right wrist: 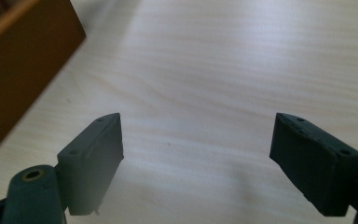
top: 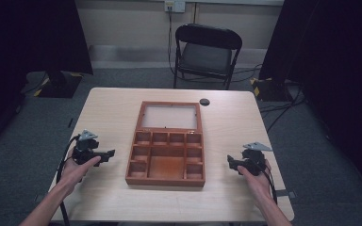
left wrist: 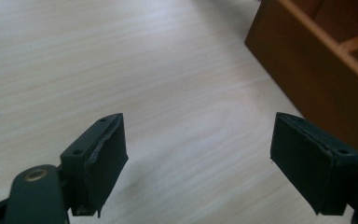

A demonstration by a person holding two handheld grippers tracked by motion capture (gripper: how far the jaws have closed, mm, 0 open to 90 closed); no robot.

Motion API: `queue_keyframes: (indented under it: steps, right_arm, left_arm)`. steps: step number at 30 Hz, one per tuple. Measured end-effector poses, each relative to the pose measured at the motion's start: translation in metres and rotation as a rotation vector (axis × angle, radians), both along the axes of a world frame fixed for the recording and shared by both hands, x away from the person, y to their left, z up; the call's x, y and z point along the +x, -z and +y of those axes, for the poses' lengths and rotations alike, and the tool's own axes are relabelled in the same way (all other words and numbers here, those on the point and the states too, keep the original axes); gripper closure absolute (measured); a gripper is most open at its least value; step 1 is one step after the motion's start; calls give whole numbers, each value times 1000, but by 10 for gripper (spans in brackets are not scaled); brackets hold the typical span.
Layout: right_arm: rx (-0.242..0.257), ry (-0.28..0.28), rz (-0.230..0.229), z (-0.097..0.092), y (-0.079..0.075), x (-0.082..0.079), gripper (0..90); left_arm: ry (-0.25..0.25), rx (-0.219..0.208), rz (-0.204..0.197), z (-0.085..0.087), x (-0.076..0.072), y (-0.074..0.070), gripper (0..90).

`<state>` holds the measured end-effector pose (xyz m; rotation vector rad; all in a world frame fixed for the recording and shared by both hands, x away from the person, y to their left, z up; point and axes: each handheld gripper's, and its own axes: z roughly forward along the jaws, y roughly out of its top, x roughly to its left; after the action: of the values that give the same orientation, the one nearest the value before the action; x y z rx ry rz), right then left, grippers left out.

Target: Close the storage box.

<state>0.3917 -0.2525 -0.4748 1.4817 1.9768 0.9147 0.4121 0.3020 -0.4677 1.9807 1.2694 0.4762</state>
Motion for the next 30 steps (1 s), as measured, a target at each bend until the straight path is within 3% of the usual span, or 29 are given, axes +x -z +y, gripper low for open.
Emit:
queue_keyframes:
  steps: [4, 9, 11, 15, 17, 20, 23, 30]
  right_arm:
    - [36, -36, -24, 4, -9, 6, 166]
    - [34, -70, -31, 13, -14, 13, 168]
    - [38, -89, -33, 17, -17, 17, 170]
    - [49, -121, -39, 25, -23, 28, 171]
    - [50, -130, -42, 29, -25, 33, 170]
    - [67, -151, -48, 37, -28, 42, 171]
    - [64, -186, -24, 46, -32, 53, 174]
    - [75, -193, -43, 62, -47, 85, 172]
  left_arm:
    - [18, -20, -17, -8, 3, -9, 187]
    - [0, -52, -55, -13, 9, -14, 190]
    - [20, -40, -26, -15, 14, -15, 190]
    - [-4, -60, -62, -19, 20, -22, 186]
    - [3, -67, -46, -20, 25, -24, 185]
    - [7, -84, -56, -20, 31, -29, 179]
    - [10, -88, -62, -20, 40, -37, 186]
    - [23, -93, -65, -30, 60, -47, 189]
